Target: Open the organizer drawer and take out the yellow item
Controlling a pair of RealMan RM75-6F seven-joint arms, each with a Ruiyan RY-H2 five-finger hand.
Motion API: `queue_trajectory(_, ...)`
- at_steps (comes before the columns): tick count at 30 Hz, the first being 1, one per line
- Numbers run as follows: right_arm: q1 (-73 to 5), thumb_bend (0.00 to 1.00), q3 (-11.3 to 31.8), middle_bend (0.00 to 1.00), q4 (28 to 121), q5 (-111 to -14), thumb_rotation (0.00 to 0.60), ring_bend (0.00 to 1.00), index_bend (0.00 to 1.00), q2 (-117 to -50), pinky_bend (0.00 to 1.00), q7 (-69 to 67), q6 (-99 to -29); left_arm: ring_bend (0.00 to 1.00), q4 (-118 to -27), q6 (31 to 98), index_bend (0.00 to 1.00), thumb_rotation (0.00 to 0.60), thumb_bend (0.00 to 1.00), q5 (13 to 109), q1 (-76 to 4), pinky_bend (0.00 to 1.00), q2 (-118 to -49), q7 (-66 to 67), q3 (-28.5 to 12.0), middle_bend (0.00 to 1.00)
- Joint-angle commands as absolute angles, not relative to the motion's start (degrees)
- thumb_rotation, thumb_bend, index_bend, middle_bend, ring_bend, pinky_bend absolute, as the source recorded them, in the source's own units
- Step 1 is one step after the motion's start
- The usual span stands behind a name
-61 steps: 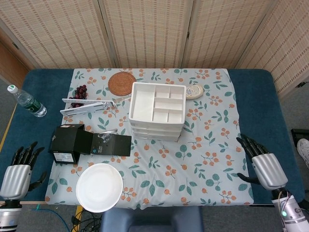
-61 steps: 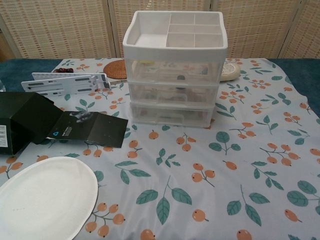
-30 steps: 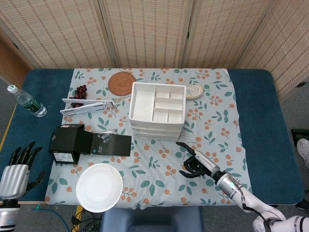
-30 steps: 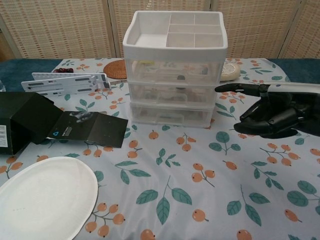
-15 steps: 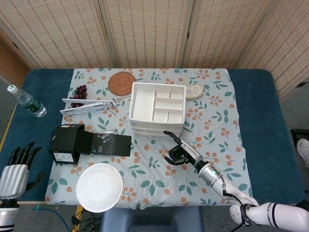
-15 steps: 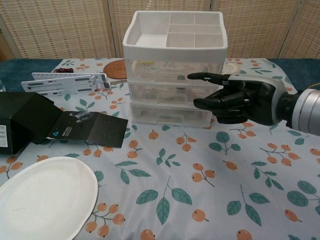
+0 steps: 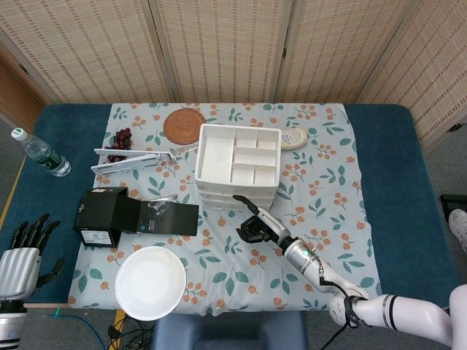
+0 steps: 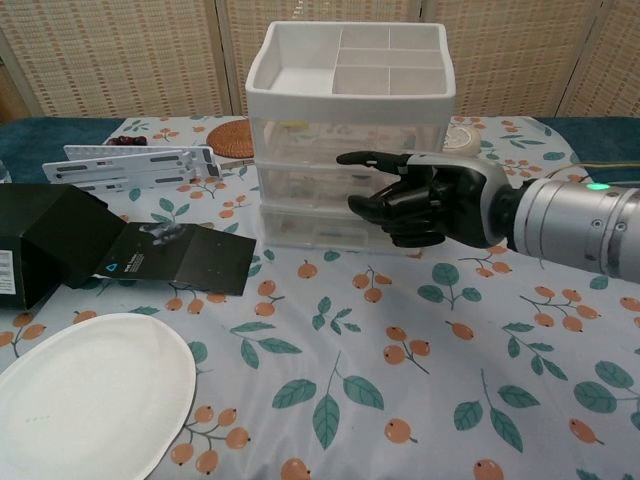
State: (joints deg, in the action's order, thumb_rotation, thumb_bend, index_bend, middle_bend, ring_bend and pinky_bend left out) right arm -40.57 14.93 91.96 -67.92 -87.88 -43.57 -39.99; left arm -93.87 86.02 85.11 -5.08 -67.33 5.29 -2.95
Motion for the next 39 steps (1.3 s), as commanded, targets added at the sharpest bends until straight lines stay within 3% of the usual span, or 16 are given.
queue_trajectory(1, -40.9, 0.5, 15.4, 0.88, 91.4, -67.0, 0.6, 1.0, 0.0, -88.5, 1.0, -42.7, -39.8, 0.12, -93.7, 85.9, 0.15, 0.6, 0.32, 85.1, -5.1, 0.06, -67.3, 5.2, -3.0, 0.07)
queue_trajectory(39, -44.0, 0.51, 18.9, 0.88, 86.4, -63.9, 0.6, 1.0, 0.0, -92.6, 1.0, -38.6, -35.8, 0.12, -93.8, 85.5, 0.15, 0.6, 0.32, 84.6, -5.1, 0.06, -67.4, 5.9, -2.8, 0.07)
